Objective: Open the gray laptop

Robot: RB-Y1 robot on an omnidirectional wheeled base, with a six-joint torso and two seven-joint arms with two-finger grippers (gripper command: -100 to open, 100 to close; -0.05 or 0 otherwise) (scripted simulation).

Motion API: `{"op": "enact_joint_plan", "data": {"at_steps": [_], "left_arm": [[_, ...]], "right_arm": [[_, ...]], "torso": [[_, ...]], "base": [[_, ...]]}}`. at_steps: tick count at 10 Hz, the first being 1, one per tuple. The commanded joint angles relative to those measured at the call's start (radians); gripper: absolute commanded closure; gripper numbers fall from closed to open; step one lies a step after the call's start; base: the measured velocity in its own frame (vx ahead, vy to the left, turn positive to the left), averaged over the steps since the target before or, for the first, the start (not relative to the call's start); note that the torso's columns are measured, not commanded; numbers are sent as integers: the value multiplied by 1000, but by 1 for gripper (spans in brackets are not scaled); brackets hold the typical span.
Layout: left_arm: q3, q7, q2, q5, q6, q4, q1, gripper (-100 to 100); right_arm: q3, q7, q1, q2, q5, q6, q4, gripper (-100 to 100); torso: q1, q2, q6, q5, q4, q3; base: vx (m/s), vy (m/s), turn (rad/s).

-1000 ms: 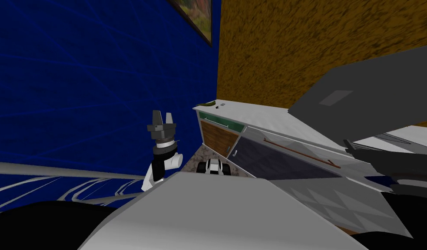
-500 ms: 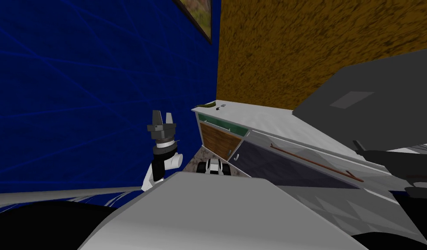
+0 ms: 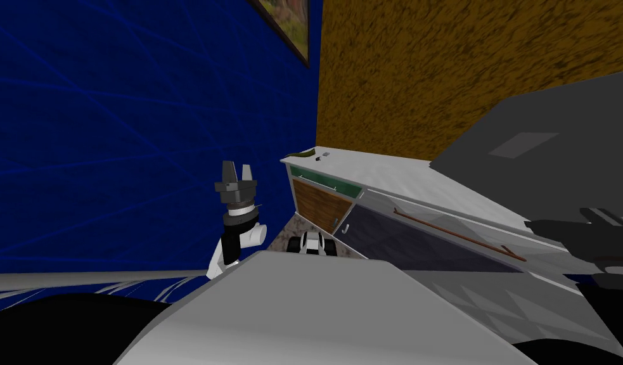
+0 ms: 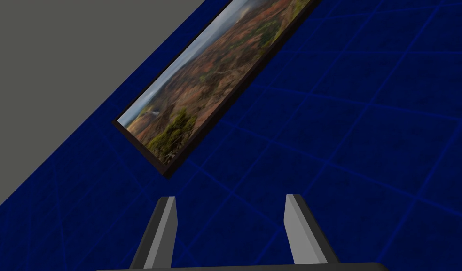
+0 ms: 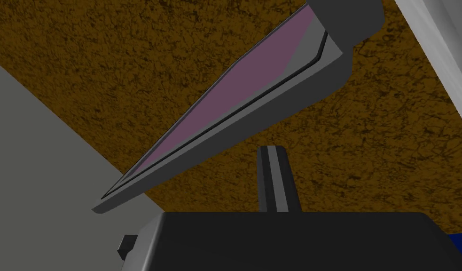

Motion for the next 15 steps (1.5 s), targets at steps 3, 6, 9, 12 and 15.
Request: {"op": "enact_joint_plan", "data": {"at_steps": [3, 6, 9, 12, 15], "left_arm": [[0, 0, 0, 0, 0, 0, 0, 0], [0, 0, 0, 0, 0, 0, 0, 0], [0, 0, 0, 0, 0, 0, 0, 0], [0, 0, 0, 0, 0, 0, 0, 0], [0, 0, 0, 0, 0, 0, 0, 0]], "right_arm": [[-30, -82, 39, -50, -121, 28, 23, 100], [-54, -148, 72, -90, -214, 49, 42, 100], [-70, -193, 93, -118, -288, 64, 55, 100], [-57, -158, 79, -62, -236, 75, 23, -100], [-45, -116, 66, 0, -187, 100, -29, -100]], "torso": [[1, 3, 0, 0, 1, 2], [-1, 4, 1, 0, 1, 3], [0, 3, 0, 0, 1, 2], [4, 9, 2, 1, 3, 6], [1, 4, 1, 0, 2, 3]], "base": [[21, 11, -11], [12, 12, -13], [11, 11, -12], [-76, 78, -14], [-91, 143, -53]]}}
